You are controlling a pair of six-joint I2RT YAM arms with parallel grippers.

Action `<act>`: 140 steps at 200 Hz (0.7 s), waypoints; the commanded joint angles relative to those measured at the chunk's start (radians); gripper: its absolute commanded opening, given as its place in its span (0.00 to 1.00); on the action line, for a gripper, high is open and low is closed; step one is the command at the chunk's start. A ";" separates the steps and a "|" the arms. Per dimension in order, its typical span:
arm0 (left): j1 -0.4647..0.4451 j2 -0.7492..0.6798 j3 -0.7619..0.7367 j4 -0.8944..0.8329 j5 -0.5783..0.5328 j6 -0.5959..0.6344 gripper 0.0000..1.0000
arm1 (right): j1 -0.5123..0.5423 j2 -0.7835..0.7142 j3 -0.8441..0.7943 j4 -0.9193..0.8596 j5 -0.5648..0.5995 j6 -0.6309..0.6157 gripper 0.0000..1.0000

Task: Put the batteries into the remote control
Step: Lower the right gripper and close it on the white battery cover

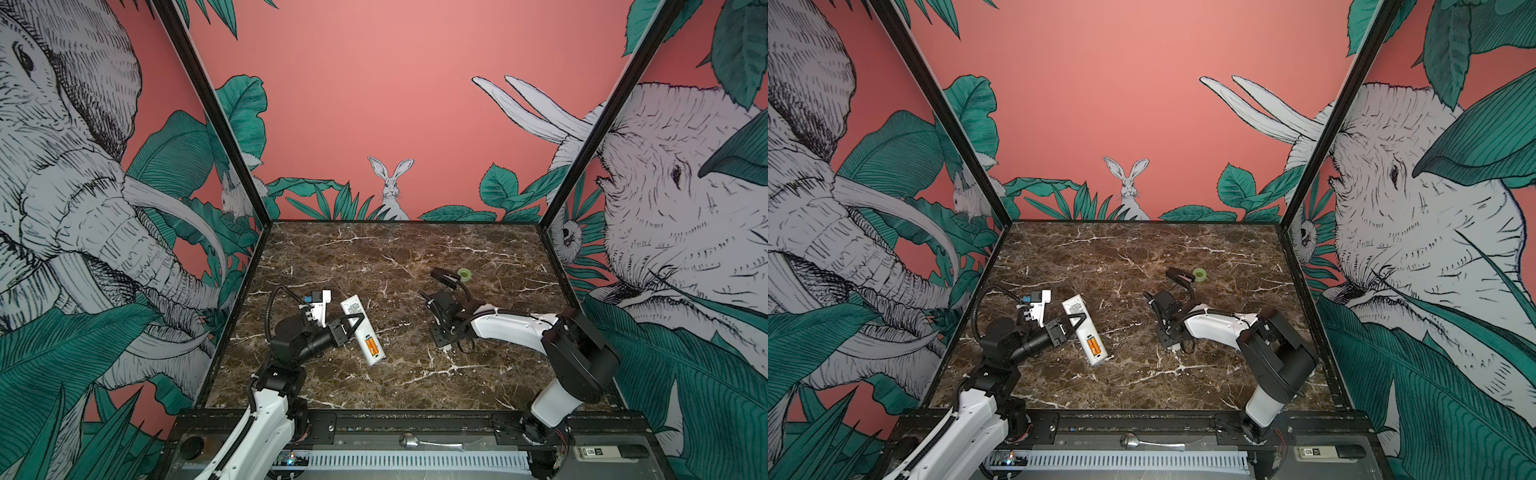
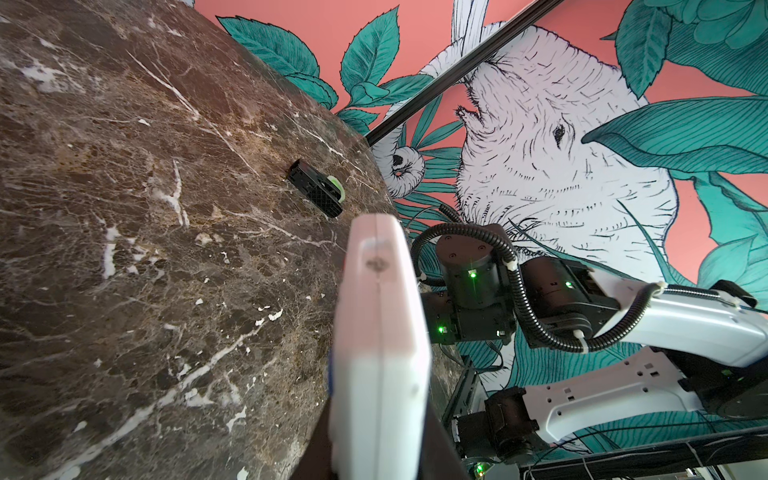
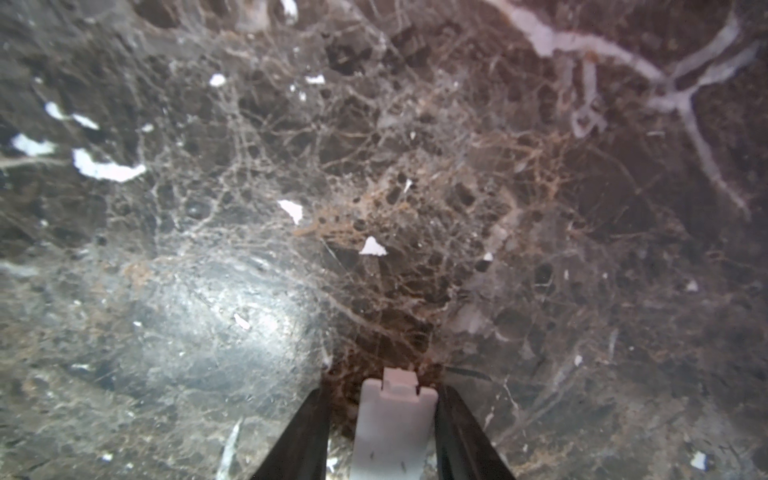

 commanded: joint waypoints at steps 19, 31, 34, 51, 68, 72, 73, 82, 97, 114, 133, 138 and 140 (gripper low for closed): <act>-0.007 0.016 0.001 0.067 0.005 -0.008 0.00 | -0.011 0.022 -0.021 0.010 0.021 -0.003 0.39; -0.008 0.019 0.003 0.070 0.004 -0.008 0.00 | -0.011 0.025 -0.019 0.005 0.024 -0.006 0.38; -0.008 0.020 0.002 0.070 0.004 -0.007 0.00 | -0.011 0.025 -0.018 0.004 0.025 -0.007 0.37; -0.008 0.025 0.002 0.072 0.001 -0.008 0.00 | -0.011 0.027 -0.018 0.005 0.028 -0.010 0.36; -0.010 0.031 0.002 0.077 0.001 -0.009 0.00 | -0.013 0.032 -0.015 0.002 0.027 -0.013 0.34; -0.010 0.032 0.002 0.078 0.002 -0.009 0.00 | -0.012 0.032 -0.016 0.003 0.026 -0.013 0.34; -0.010 0.032 0.002 0.078 0.002 -0.009 0.00 | -0.012 0.032 -0.016 0.003 0.026 -0.013 0.33; -0.011 0.034 0.003 0.078 0.002 -0.009 0.00 | -0.012 0.032 -0.015 0.004 0.022 -0.013 0.32; -0.011 0.034 0.003 0.078 0.000 -0.009 0.00 | -0.013 0.029 -0.015 0.005 0.019 -0.014 0.30; -0.013 0.034 0.002 0.079 0.000 -0.009 0.00 | -0.012 0.018 -0.015 0.001 0.016 -0.016 0.28; -0.014 0.036 0.000 0.084 -0.004 -0.012 0.00 | -0.012 0.000 -0.019 0.000 0.014 -0.021 0.26; -0.014 0.035 0.000 0.085 -0.006 -0.013 0.00 | -0.011 -0.003 -0.020 0.001 0.013 -0.023 0.25; -0.014 0.036 -0.001 0.085 -0.006 -0.013 0.00 | -0.012 -0.006 -0.021 0.002 0.012 -0.023 0.25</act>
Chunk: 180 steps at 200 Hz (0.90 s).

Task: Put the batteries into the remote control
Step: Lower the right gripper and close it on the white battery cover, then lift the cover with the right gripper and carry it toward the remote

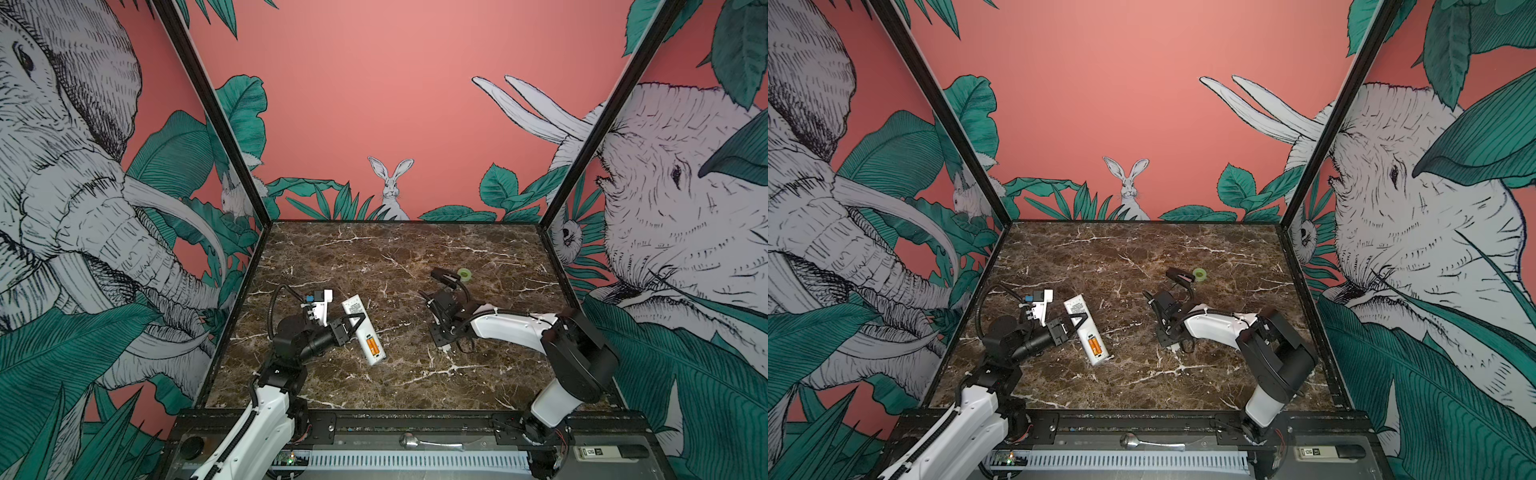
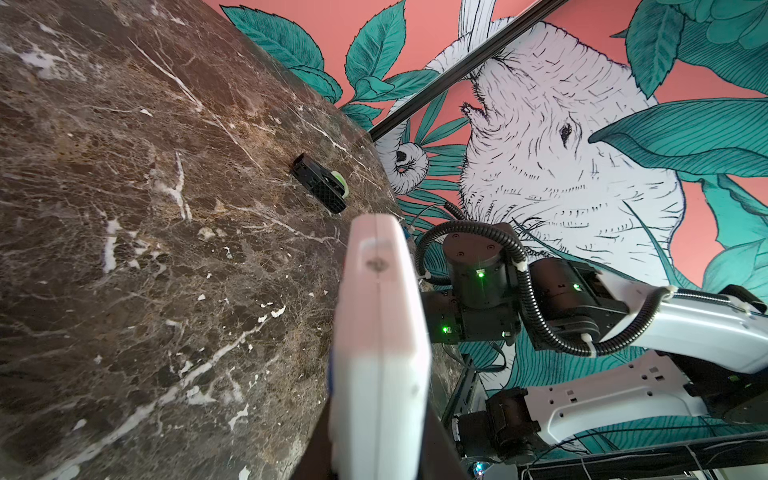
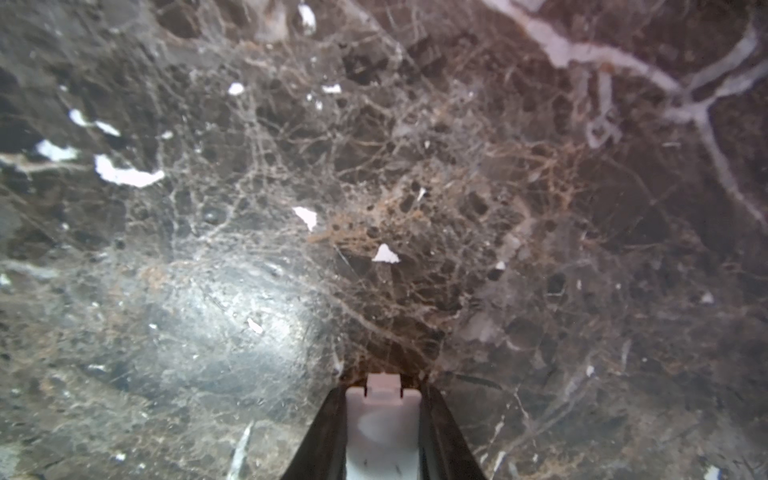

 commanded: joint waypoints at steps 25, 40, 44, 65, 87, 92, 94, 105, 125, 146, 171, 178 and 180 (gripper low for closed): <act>-0.011 0.002 -0.005 0.067 -0.002 -0.012 0.00 | -0.011 -0.039 -0.026 -0.006 0.017 -0.013 0.21; -0.011 0.003 -0.007 0.071 -0.004 -0.012 0.00 | -0.011 -0.047 -0.036 0.011 0.006 -0.021 0.20; -0.012 0.005 -0.007 0.072 -0.004 -0.012 0.00 | -0.011 -0.083 -0.039 0.017 0.000 -0.023 0.19; -0.014 0.006 -0.008 0.074 -0.008 -0.014 0.00 | -0.011 -0.128 -0.064 0.065 -0.022 -0.028 0.18; -0.015 0.005 -0.005 0.075 -0.009 -0.019 0.00 | -0.008 -0.178 -0.088 0.108 -0.046 -0.033 0.17; -0.015 0.006 -0.003 0.075 -0.009 -0.019 0.00 | -0.004 -0.192 -0.094 0.120 -0.051 -0.034 0.17; -0.015 0.006 -0.004 0.075 -0.010 -0.019 0.00 | -0.004 -0.198 -0.096 0.126 -0.053 -0.034 0.17; -0.015 0.006 -0.002 0.074 -0.012 -0.020 0.00 | 0.002 -0.235 -0.111 0.154 -0.060 -0.034 0.16; -0.015 0.011 0.001 0.076 -0.014 -0.023 0.00 | 0.015 -0.296 -0.125 0.190 -0.070 -0.038 0.16; -0.017 0.017 -0.001 0.088 -0.015 -0.034 0.00 | 0.034 -0.348 -0.129 0.208 -0.070 -0.054 0.15; -0.017 0.019 -0.004 0.102 -0.020 -0.046 0.00 | 0.068 -0.409 -0.127 0.229 -0.066 -0.082 0.15; -0.017 0.018 -0.004 0.103 -0.020 -0.047 0.00 | 0.079 -0.423 -0.126 0.240 -0.066 -0.084 0.14; -0.017 0.019 -0.004 0.103 -0.020 -0.047 0.00 | 0.083 -0.427 -0.126 0.242 -0.066 -0.085 0.14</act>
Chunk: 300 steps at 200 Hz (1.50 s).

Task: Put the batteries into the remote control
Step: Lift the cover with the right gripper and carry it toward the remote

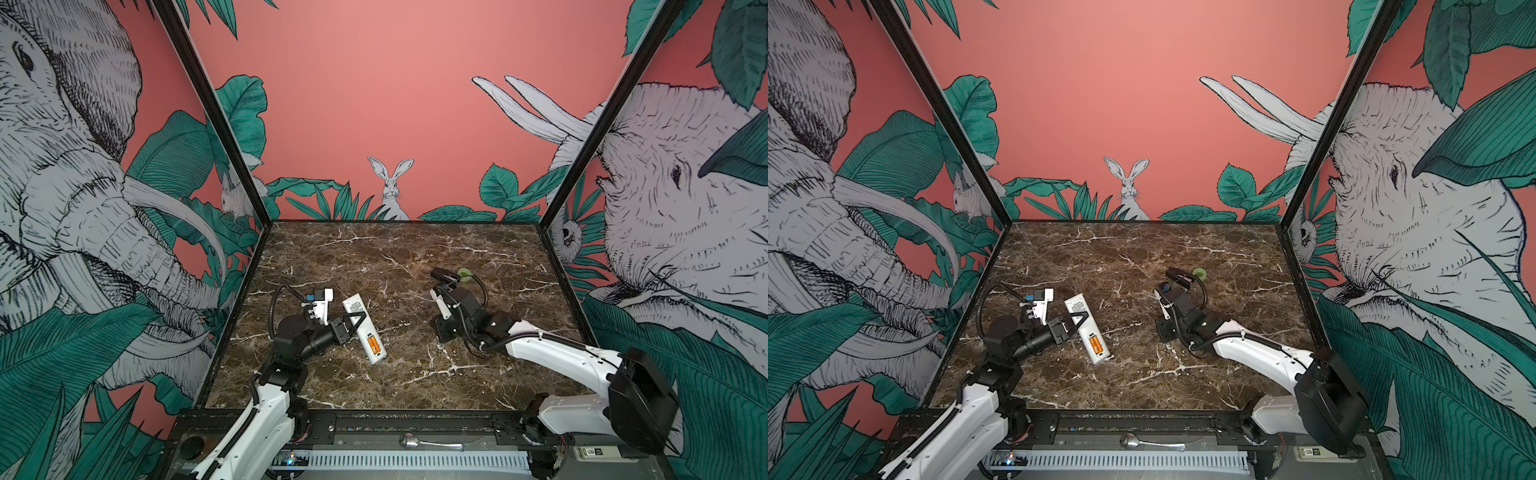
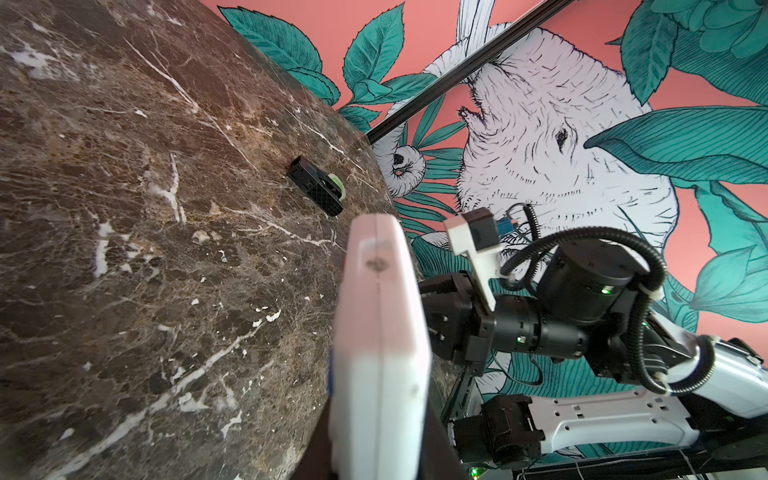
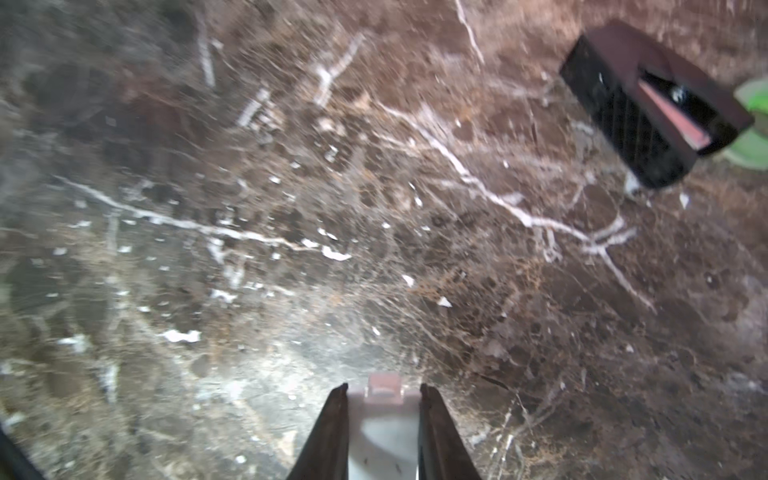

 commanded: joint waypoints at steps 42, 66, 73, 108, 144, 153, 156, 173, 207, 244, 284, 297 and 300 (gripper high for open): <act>-0.008 -0.007 -0.004 0.064 -0.012 -0.026 0.00 | 0.107 -0.094 0.040 0.071 0.043 -0.035 0.14; -0.009 -0.007 -0.006 0.066 -0.018 -0.029 0.00 | 0.152 -0.097 0.065 0.080 0.078 -0.031 0.13; -0.009 -0.007 -0.007 0.069 -0.018 -0.031 0.00 | 0.167 -0.096 0.070 0.092 0.086 -0.031 0.13; -0.009 -0.008 -0.008 0.072 -0.025 -0.032 0.00 | 0.221 -0.073 0.100 0.142 0.110 -0.026 0.13; -0.009 -0.005 -0.008 0.072 -0.031 -0.033 0.00 | 0.254 -0.035 0.120 0.213 0.105 0.005 0.11; -0.009 -0.004 -0.007 0.072 -0.031 -0.032 0.00 | 0.265 -0.028 0.126 0.228 0.107 0.007 0.11; -0.009 -0.002 -0.009 0.072 -0.031 -0.033 0.00 | 0.269 -0.025 0.128 0.230 0.107 0.006 0.11; -0.010 -0.001 -0.011 0.078 -0.032 -0.035 0.00 | 0.285 -0.010 0.140 0.251 0.109 0.005 0.11; -0.011 0.000 -0.013 0.080 -0.037 -0.036 0.00 | 0.303 0.026 0.147 0.298 0.093 0.010 0.11; -0.011 -0.001 -0.016 0.080 -0.037 -0.038 0.00 | 0.322 0.056 0.147 0.335 0.076 0.026 0.11; -0.011 0.000 -0.018 0.083 -0.044 -0.042 0.00 | 0.348 0.087 0.146 0.392 0.079 0.036 0.10; -0.011 0.000 -0.017 0.083 -0.043 -0.043 0.00 | 0.350 0.101 0.148 0.401 0.070 0.042 0.10; -0.010 0.000 -0.017 0.083 -0.042 -0.044 0.00 | 0.351 0.103 0.149 0.403 0.069 0.043 0.10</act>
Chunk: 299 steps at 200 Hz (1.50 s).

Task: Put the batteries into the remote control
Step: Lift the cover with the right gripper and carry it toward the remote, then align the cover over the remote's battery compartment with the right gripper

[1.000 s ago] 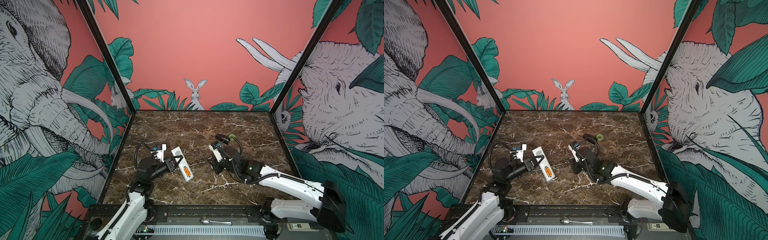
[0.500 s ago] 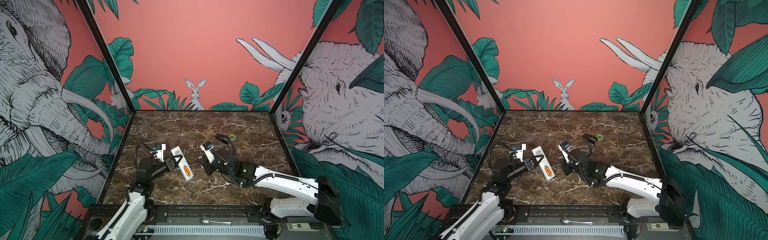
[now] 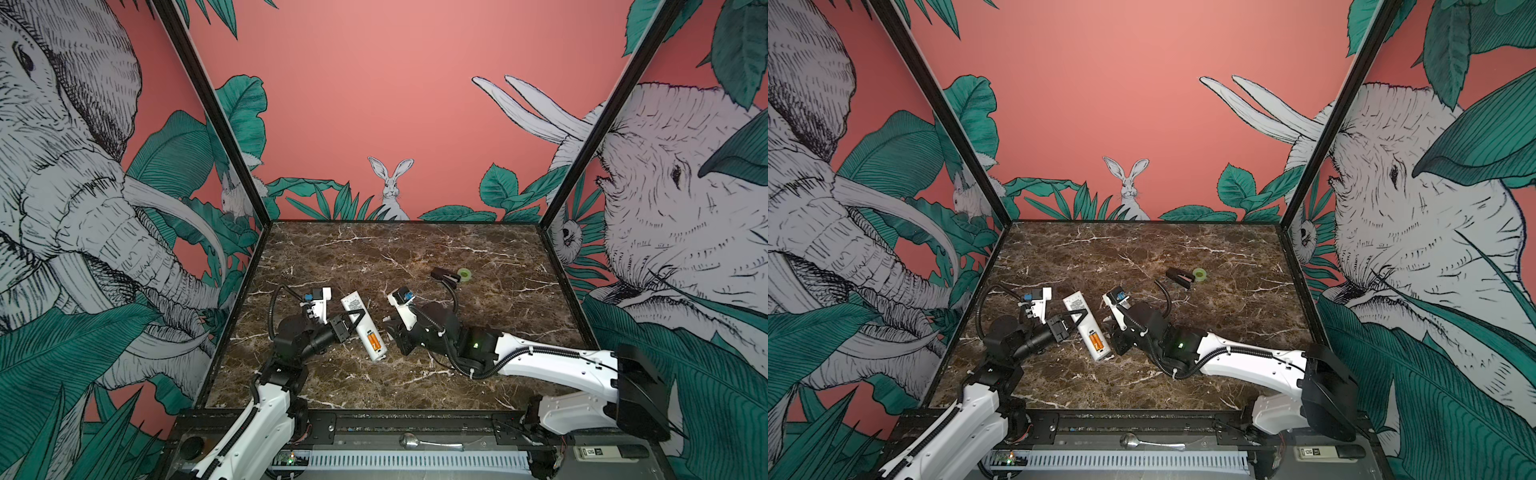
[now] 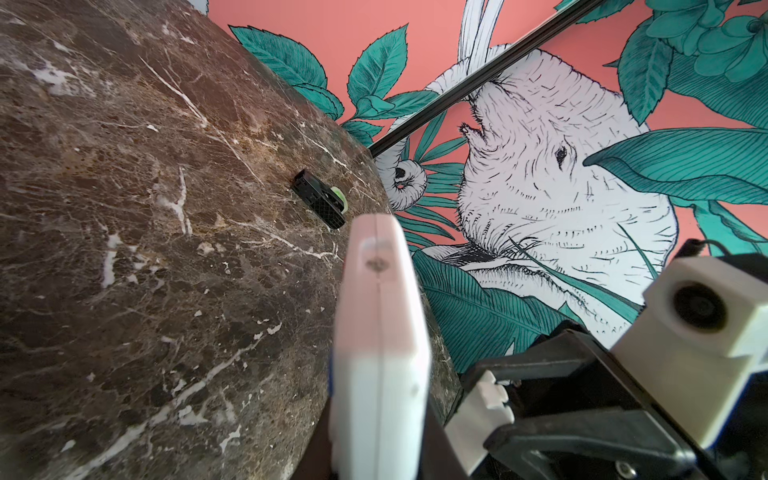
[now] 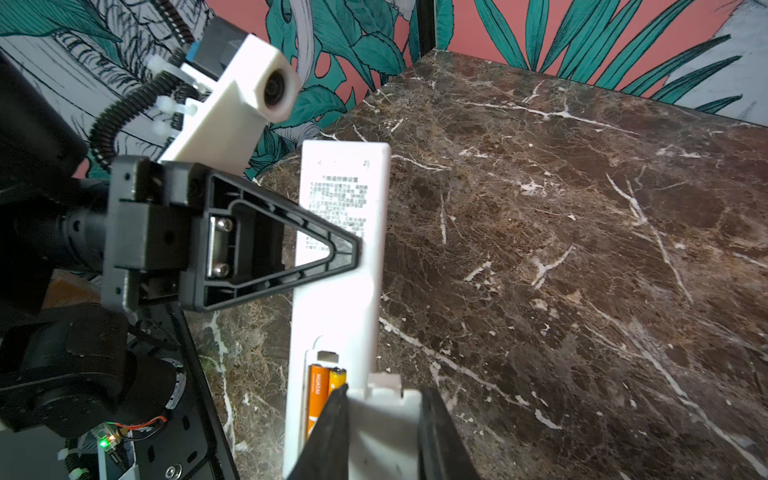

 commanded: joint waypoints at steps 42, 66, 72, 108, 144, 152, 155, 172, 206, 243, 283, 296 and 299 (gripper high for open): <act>-0.004 -0.012 -0.018 0.047 -0.005 -0.016 0.00 | 0.023 0.041 0.028 0.089 -0.011 0.032 0.10; -0.005 -0.012 -0.018 0.049 -0.008 -0.021 0.00 | 0.030 0.057 0.028 0.098 -0.016 0.043 0.09; -0.005 -0.012 -0.020 0.048 -0.009 -0.021 0.00 | 0.033 0.060 0.028 0.103 -0.016 0.045 0.09; -0.005 -0.010 -0.019 0.048 -0.013 -0.021 0.00 | 0.050 0.075 0.037 0.112 -0.006 0.051 0.09; -0.005 -0.012 -0.019 0.047 -0.016 -0.024 0.00 | 0.057 0.087 0.044 0.101 0.008 0.070 0.09; -0.005 -0.011 -0.020 0.048 -0.017 -0.024 0.00 | 0.058 0.090 0.045 0.096 0.011 0.078 0.08; -0.005 -0.012 -0.020 0.048 -0.017 -0.024 0.00 | 0.058 0.092 0.046 0.095 0.014 0.082 0.08; -0.005 -0.011 -0.022 0.048 -0.018 -0.025 0.00 | 0.060 0.102 0.046 0.091 0.022 0.105 0.08; -0.005 -0.011 -0.022 0.048 -0.019 -0.024 0.00 | 0.062 0.106 0.040 0.101 0.028 0.128 0.07; -0.004 -0.012 -0.025 0.048 -0.022 -0.026 0.00 | 0.065 0.113 0.040 0.095 0.032 0.136 0.07; -0.005 -0.015 -0.026 0.047 -0.023 -0.026 0.00 | 0.067 0.117 0.037 0.095 0.033 0.145 0.07; -0.005 -0.014 -0.025 0.046 -0.022 -0.026 0.00 | 0.068 0.117 0.036 0.095 0.033 0.145 0.07; -0.005 -0.014 -0.025 0.047 -0.023 -0.026 0.00 | 0.068 0.117 0.035 0.095 0.033 0.145 0.07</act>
